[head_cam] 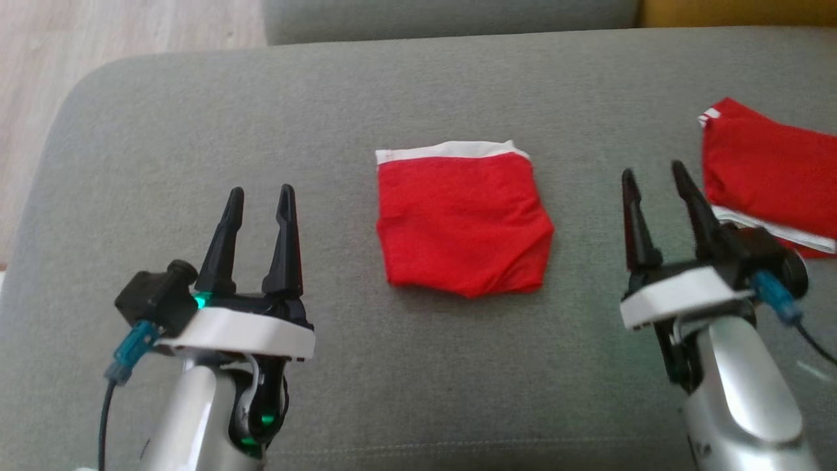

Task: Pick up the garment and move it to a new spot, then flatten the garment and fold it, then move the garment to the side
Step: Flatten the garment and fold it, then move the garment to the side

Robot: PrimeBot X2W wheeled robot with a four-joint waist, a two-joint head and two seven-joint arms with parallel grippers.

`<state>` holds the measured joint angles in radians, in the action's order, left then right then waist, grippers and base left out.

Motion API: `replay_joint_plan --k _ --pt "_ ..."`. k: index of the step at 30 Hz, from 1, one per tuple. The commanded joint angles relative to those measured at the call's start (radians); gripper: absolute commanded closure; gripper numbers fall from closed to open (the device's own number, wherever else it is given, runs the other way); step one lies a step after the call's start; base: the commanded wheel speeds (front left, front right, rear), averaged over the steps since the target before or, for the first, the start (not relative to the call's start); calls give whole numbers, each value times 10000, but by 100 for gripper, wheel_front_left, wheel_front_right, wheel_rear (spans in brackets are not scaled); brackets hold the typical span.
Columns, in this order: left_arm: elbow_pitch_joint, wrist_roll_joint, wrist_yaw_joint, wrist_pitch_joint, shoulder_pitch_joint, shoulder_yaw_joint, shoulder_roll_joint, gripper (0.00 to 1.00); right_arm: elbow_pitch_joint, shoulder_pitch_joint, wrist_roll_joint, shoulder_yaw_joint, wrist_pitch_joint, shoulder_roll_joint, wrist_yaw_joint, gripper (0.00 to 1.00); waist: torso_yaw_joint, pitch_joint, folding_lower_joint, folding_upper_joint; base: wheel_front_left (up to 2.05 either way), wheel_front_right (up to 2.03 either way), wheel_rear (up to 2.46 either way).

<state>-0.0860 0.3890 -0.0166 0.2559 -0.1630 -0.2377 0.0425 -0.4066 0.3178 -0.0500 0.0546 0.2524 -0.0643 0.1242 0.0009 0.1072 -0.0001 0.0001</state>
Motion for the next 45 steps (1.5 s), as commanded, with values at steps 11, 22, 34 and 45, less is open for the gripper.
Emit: replay_joint_plan --k 11,22,34,45 --pt "59 -51 -2 59 385 459 77 0 961 -1145 -331 106 93 141 65 0 -415 -283 1 -1 0 0 0" --pt "5 -71 -5 59 381 391 77 0 987 -1143 -360 67 92 141 65 0 -357 -263 1 -1 0 0 0" --pt "-35 -78 65 59 39 101 77 0 565 -414 -717 639 -544 141 65 0 207 392 1 -1 0 0 0" --pt "-116 -2 78 59 -422 -265 77 0 -1548 1072 -1551 972 -1501 141 65 0 1157 1314 1 -1 0 0 0"
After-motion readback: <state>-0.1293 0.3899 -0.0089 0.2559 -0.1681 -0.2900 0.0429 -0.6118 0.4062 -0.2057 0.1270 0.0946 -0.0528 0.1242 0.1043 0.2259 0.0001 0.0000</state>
